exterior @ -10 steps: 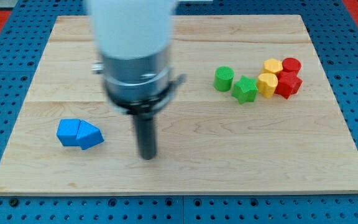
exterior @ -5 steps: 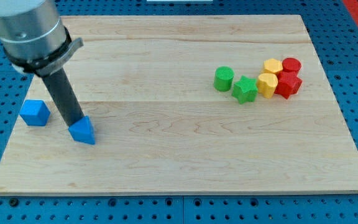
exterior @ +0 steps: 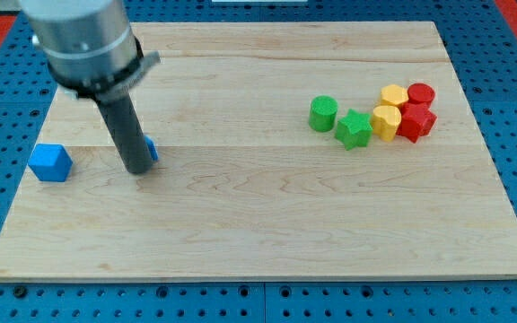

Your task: Slide the blue triangle towards the green circle

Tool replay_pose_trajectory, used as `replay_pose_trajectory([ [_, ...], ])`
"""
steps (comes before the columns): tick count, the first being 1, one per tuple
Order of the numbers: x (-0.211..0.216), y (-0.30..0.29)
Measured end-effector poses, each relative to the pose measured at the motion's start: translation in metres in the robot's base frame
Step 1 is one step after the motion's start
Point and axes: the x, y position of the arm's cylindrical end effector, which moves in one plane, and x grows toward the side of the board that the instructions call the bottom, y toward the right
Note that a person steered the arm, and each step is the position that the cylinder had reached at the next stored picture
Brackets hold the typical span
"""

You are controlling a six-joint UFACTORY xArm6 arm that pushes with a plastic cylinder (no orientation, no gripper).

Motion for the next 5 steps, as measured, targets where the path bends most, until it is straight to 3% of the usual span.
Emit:
replay_pose_trajectory([
  [1,-0.024,-0.074],
  [2,-0.057,-0.045],
  [3,-0.045,0.009],
  [4,-0.003,-0.012],
  [5,-0.002,-0.032],
])
